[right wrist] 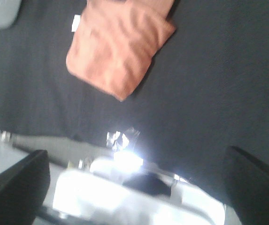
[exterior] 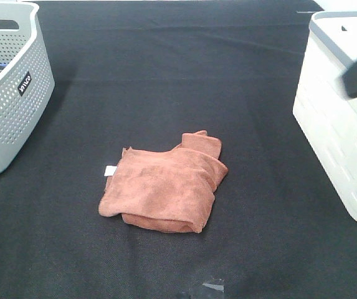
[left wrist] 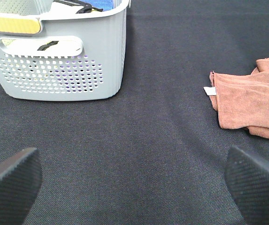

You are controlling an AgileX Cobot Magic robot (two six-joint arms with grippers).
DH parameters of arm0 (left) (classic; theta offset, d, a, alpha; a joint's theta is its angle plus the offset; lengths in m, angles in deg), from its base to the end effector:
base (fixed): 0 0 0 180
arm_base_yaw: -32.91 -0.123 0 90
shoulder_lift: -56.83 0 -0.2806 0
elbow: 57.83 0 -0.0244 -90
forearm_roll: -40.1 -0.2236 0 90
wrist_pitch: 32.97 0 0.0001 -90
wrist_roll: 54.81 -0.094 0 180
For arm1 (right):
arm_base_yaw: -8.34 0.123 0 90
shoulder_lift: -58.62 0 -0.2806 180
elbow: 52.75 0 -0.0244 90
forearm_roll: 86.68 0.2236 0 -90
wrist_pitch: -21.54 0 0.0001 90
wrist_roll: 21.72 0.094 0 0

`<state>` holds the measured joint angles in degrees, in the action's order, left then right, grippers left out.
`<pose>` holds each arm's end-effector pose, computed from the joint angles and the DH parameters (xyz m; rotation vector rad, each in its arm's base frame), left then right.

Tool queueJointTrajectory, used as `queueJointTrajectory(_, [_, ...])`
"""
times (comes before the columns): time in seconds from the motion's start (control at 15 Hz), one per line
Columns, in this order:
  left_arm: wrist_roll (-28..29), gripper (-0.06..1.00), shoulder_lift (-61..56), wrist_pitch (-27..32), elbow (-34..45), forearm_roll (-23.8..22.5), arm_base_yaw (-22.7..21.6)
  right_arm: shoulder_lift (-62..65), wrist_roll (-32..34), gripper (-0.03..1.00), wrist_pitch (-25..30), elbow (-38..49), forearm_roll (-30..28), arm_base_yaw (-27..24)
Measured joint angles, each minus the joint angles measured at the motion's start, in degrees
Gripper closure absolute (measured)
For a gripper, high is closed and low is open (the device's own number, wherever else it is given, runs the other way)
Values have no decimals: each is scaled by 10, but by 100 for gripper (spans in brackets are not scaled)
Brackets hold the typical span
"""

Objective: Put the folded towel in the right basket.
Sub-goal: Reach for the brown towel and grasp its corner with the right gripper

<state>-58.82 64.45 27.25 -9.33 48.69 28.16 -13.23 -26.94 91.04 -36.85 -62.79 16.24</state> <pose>-0.0213 -0.0140 0.2641 -0.0067 2.0225 -0.0823 0.1645 0.0588 0.3436 -0.2165 2.6912 0.5874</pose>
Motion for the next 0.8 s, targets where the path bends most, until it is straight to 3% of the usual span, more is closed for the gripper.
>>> queueJointTrajectory(0.13, [0,-4,0,0,0,0,0,-97,39,2,-38,-19,-33,73])
queueJointTrajectory(0.33, [0,-4,0,0,0,0,0,-242,36,2,-163,-34,21,142])
queueJointTrajectory(0.47, [0,-4,0,0,0,0,0,-329,2,2,-235,-34,92,150])
queueJointTrajectory(0.8, [0,-4,0,0,0,0,0,-444,-54,2,-290,-34,140,150])
